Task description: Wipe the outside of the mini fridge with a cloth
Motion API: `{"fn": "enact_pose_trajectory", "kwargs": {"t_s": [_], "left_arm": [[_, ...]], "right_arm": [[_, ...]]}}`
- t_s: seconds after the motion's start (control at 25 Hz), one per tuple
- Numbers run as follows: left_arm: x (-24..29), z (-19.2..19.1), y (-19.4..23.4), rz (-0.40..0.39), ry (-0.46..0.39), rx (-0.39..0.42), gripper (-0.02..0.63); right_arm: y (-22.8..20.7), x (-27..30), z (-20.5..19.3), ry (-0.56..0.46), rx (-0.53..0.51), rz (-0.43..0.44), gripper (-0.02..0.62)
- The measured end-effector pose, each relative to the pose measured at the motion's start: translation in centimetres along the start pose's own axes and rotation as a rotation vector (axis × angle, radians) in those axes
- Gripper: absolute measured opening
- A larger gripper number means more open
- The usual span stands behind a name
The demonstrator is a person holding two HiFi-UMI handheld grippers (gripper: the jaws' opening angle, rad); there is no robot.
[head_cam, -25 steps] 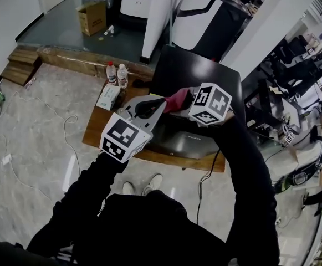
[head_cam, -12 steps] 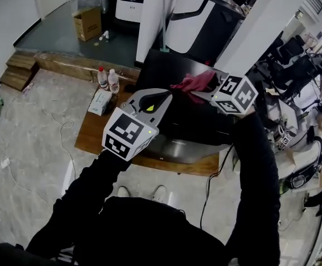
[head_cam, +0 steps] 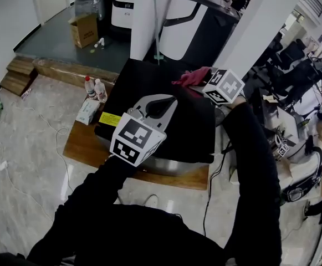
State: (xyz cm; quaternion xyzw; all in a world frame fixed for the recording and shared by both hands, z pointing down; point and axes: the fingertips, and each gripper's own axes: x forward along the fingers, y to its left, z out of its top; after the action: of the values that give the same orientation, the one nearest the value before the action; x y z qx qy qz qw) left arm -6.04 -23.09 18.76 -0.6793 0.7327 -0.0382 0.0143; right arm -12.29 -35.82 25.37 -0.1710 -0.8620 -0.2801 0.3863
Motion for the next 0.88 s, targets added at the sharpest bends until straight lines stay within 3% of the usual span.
{"fn": "enact_pose_trajectory", "kwargs": {"t_s": [0.4,0.64,0.88], "left_arm": [[5.9,-1.6,-0.2,0.072,0.06,-0.004,0.005],[6.7,-2.8,0.3,0.112,0.094,-0.013,0.005],[5.8,-4.0,0.0,0.13,0.102,-0.029,0.005]], "right_arm": [[-7.9,6.3,-6.5,0.032,0.085,0.086,0.127],[-8.5,8.3,-7.3,0.009,0.1,0.148,0.124],[-6.2,8.4,-6.8,0.001,0.072,0.166,0.115]]}}
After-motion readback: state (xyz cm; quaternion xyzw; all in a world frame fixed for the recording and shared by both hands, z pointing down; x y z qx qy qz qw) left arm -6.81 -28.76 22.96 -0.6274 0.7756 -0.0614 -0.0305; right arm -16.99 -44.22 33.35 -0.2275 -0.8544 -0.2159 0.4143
